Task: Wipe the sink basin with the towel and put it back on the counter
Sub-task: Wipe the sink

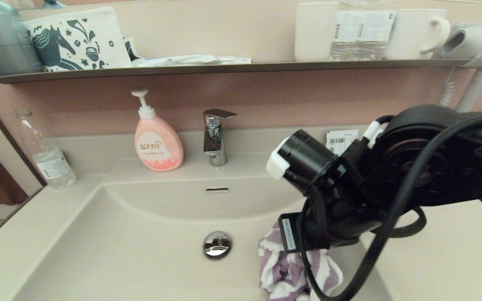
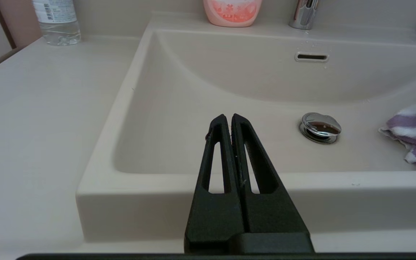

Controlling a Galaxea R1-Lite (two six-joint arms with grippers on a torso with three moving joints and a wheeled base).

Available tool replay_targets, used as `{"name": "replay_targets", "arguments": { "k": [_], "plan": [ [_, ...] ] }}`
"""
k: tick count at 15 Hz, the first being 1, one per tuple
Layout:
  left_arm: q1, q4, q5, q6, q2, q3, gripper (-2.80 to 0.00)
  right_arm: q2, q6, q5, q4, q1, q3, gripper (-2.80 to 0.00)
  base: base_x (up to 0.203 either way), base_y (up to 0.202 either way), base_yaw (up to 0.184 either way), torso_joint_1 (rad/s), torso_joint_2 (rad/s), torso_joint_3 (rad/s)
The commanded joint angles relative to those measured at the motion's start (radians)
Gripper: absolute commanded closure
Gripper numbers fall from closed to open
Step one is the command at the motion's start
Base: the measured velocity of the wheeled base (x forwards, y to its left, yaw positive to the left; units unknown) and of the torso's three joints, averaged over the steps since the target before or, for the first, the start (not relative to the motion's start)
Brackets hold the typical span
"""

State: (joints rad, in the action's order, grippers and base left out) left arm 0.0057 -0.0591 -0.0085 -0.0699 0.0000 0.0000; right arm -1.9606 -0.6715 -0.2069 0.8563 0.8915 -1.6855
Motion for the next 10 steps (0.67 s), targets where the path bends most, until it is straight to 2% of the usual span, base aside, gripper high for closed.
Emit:
{"name": "replay_targets", "arguments": {
  "k": [1, 3, 5, 10],
  "plan": [
    [0.000, -0.001, 0.001, -0.001, 0.002, 0.000, 0.00, -0.111, -0.005, -0.026, 0.032, 0.016, -0.002, 0.00, 0.000, 0.000, 0.000, 0.000, 0.00, 0.000],
    [0.000, -0.001, 0.001, -0.001, 0.002, 0.000, 0.00, -0.191, -0.021, -0.069, 0.065, 0.020, -0.003, 0.00, 0.000, 0.000, 0.000, 0.000, 0.00, 0.000],
    [0.000, -0.001, -0.001, -0.001, 0.002, 0.000, 0.00, -0.251, -0.038, -0.062, 0.063, 0.028, -0.004, 0.00, 0.000, 0.000, 0.000, 0.000, 0.00, 0.000],
    [0.000, -0.001, 0.001, -0.001, 0.002, 0.000, 0.00, -0.339, -0.041, 0.120, -0.081, 0.072, -0.023, 0.00, 0.000, 0.000, 0.000, 0.000, 0.00, 0.000]
  ]
}}
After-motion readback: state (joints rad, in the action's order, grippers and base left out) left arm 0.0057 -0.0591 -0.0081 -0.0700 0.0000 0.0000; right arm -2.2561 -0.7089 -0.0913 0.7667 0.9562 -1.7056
